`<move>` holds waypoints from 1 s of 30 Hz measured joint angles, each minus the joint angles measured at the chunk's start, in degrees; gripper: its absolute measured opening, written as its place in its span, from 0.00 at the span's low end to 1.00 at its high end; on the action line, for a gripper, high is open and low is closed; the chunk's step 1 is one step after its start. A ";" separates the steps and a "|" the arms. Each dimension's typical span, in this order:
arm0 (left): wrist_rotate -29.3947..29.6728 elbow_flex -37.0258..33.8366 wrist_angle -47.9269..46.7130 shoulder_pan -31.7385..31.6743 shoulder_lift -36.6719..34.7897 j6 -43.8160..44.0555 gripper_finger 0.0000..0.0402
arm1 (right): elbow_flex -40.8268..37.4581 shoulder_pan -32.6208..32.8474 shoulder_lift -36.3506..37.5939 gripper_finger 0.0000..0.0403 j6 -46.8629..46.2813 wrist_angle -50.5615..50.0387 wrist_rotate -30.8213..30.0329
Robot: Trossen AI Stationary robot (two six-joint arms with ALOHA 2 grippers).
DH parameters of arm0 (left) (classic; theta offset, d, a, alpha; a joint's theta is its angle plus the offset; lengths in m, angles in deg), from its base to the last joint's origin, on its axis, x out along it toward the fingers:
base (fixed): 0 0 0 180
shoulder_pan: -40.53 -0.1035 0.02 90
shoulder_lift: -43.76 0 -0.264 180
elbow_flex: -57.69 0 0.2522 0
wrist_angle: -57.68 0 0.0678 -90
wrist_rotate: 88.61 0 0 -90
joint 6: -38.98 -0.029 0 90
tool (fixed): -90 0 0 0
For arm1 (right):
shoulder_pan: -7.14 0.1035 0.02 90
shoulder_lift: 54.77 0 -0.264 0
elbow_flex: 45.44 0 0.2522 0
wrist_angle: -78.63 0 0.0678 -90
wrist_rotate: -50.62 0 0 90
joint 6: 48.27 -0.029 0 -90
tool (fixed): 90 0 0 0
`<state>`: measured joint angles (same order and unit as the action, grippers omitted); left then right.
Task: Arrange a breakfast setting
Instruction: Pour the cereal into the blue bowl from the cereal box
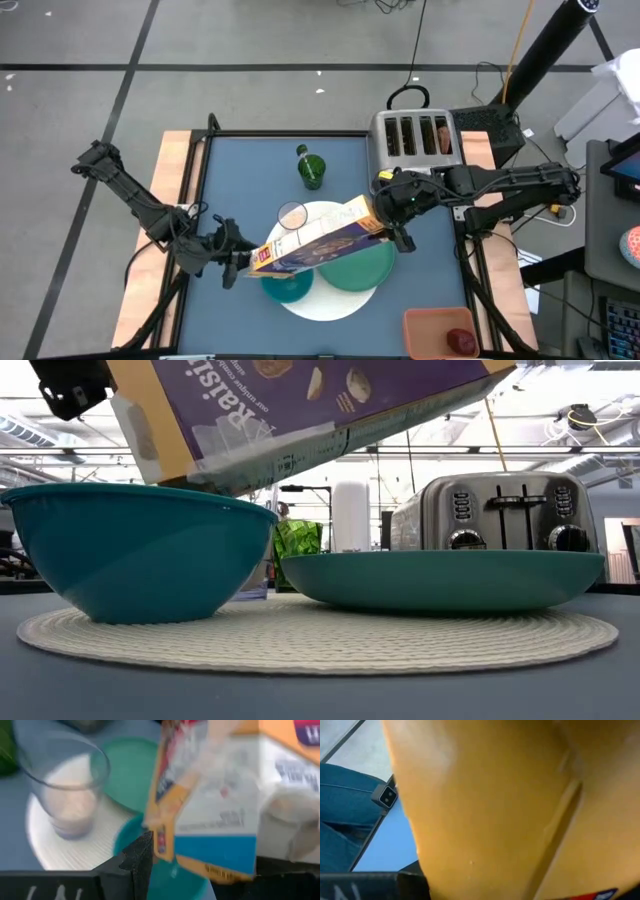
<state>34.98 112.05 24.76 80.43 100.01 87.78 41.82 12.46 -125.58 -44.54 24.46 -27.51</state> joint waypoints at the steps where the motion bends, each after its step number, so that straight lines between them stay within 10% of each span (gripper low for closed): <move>1: 1.15 0.00 0.34 0.00 0.00 -0.71 0.42 | 0.00 0.00 0.00 0.52 -0.02 -0.04 0.08; 6: 2.02 0.00 3.94 0.00 0.00 -5.19 0.38 | 0.00 0.00 -0.04 0.52 0.00 0.11 0.29; 14: 0.91 0.00 4.92 0.00 1.40 -6.74 0.03 | 0.00 0.02 -0.07 0.52 -0.19 1.12 0.34; 30: -0.77 0.09 10.15 -0.02 9.38 -6.68 0.01 | 3.04 0.42 -0.90 0.52 0.57 -2.40 0.42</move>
<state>34.22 112.14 34.91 80.41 109.39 81.11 44.86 12.88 -126.48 -43.97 22.06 -27.08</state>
